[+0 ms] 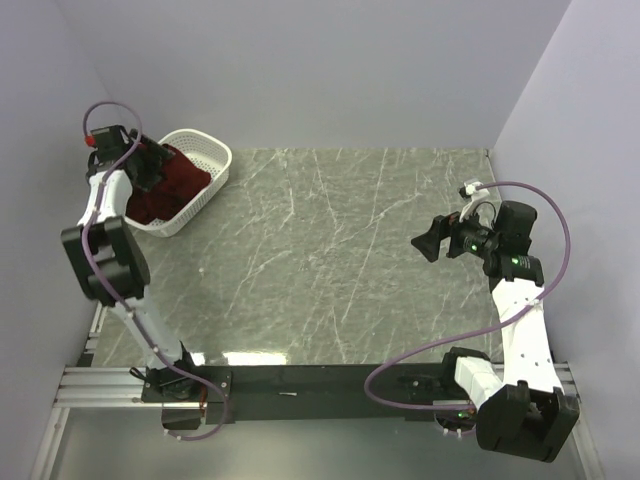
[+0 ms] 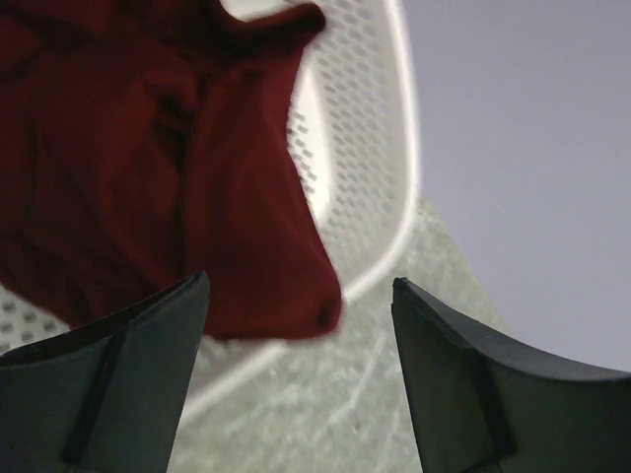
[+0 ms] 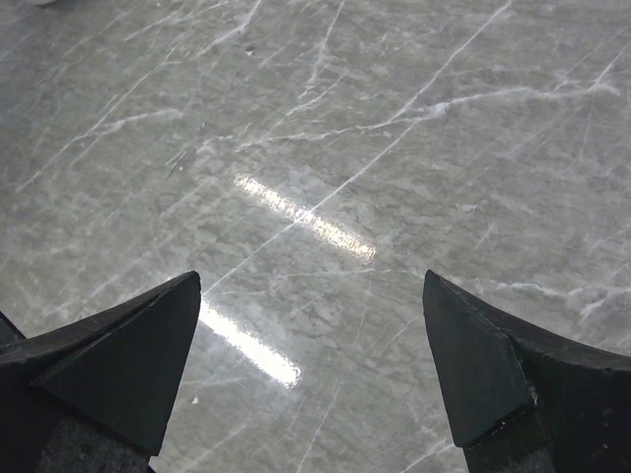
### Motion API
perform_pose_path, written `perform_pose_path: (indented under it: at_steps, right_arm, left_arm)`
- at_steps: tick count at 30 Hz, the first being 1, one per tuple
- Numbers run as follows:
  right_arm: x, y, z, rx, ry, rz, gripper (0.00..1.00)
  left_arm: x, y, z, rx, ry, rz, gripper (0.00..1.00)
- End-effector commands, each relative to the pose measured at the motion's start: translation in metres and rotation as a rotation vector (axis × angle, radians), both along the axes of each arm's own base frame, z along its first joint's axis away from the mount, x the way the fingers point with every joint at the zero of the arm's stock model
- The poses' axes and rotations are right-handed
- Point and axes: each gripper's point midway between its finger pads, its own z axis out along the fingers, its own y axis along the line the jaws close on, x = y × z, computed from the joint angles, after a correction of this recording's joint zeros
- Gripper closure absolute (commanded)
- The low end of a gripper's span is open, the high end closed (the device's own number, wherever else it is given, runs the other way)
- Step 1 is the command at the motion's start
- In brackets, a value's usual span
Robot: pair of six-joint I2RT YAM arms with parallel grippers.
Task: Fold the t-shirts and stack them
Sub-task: Grab the tshirt from the pile
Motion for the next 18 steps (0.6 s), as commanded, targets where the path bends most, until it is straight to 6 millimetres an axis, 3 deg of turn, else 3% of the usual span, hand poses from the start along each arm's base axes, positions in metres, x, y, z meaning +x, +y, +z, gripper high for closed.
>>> perform_pose_path:
  at_steps: [1, 2, 4, 5, 6, 9, 10, 15, 18]
  right_arm:
    - [0.0, 0.0, 0.007, -0.001, -0.026, 0.011, 0.0]
    - [0.0, -0.001, 0.007, 0.001, -0.023, 0.009, 0.0]
    - [0.001, 0.0, 0.007, 0.002, -0.024, 0.01, 0.0]
    - [0.001, 0.0, 0.006, 0.003, -0.021, 0.01, 0.0]
    - [0.002, 0.0, 0.006, 0.004, -0.02, 0.009, 0.0]
    - [0.002, 0.0, 0.005, 0.004, -0.014, 0.011, 0.01]
    - [0.002, -0.001, 0.004, 0.004, -0.011, 0.01, 0.01]
    - [0.001, -0.001, 0.005, 0.0, -0.016, 0.007, 0.01]
    - [0.002, -0.002, 0.006, -0.001, -0.021, 0.003, 0.01]
  left_arm:
    - [0.019, 0.002, -0.02, -0.006, 0.09, 0.031, 0.17]
    - [0.015, -0.002, -0.031, -0.015, 0.155, 0.032, 0.16]
    - [0.033, -0.003, -0.036, 0.024, 0.196, 0.042, 0.13]
    - [0.028, -0.004, -0.046, 0.039, 0.263, 0.051, 0.11]
    - [0.041, -0.008, -0.045, 0.077, 0.262, 0.053, 0.1]
    - [0.048, -0.012, -0.052, 0.113, 0.281, 0.055, 0.14]
    - [0.048, -0.005, -0.055, 0.131, 0.288, 0.085, 0.17]
    - [0.048, -0.004, -0.078, 0.135, 0.331, 0.08, 0.37]
    - [0.047, -0.01, -0.072, 0.135, 0.315, 0.054, 0.71]
